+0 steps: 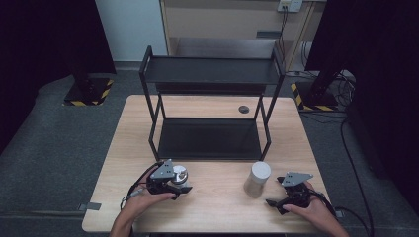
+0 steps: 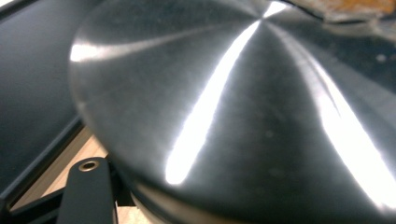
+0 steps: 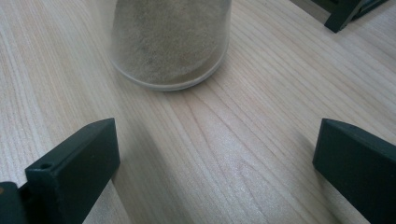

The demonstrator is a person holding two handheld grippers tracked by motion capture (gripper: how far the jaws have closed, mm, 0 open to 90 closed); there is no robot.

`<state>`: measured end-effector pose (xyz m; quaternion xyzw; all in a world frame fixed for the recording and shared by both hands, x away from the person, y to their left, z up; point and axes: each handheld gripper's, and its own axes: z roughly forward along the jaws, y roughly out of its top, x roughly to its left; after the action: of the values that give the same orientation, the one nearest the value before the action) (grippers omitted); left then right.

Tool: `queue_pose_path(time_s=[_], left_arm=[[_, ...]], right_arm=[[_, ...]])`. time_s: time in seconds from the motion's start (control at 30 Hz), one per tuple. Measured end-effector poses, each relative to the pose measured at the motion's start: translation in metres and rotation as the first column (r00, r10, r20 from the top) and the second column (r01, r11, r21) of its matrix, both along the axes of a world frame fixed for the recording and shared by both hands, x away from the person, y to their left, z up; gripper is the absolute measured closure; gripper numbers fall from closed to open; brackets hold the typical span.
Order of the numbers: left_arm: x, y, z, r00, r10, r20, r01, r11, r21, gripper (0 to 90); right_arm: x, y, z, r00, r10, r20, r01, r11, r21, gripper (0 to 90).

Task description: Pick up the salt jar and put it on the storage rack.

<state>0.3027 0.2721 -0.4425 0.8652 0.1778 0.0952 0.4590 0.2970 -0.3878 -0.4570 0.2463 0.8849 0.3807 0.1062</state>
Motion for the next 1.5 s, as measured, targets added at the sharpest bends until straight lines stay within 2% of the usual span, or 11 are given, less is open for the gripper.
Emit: queue_pose_path(time_s=[0.27,0.57,0.73,1.07,1.23,1.47,1.5], left_arm=[[0.002,-0.006,0.008,0.9995,-0.030,-0.004,0.030,0.9994,0.016,30.1],[0.004,-0.015,0.031,0.9969,-0.075,-0.022,0.075,0.9972,0.006,30.1],[0.008,-0.020,0.045,0.9943,-0.104,-0.022,0.104,0.9943,0.021,30.1],[0.018,-0.032,0.086,0.9934,-0.114,-0.014,0.114,0.9923,0.047,30.0],[0.023,-0.034,0.104,0.9925,-0.122,0.006,0.122,0.9913,0.049,30.0],[0.032,-0.034,0.137,0.9915,-0.128,0.024,0.127,0.9906,0.052,30.1],[0.035,-0.034,0.146,0.9921,-0.122,0.031,0.120,0.9916,0.047,30.0]], right_arm=[[0.000,0.000,0.000,1.0000,0.000,0.000,0.000,1.000,0.000,1.4],[0.000,0.000,0.000,1.0000,-0.003,0.000,0.003,1.000,0.000,1.4],[-0.001,0.001,0.000,1.0000,-0.008,-0.002,0.008,1.000,0.000,1.5],[-0.002,0.001,0.000,0.9999,-0.010,-0.003,0.010,1.000,0.000,1.5],[-0.002,0.001,0.000,0.9999,-0.011,-0.003,0.011,1.000,0.000,1.5],[-0.002,0.001,0.000,0.9999,-0.010,-0.003,0.010,1.000,0.000,1.5],[-0.002,0.001,0.000,0.9999,-0.010,-0.003,0.010,1.000,0.000,1.5]])
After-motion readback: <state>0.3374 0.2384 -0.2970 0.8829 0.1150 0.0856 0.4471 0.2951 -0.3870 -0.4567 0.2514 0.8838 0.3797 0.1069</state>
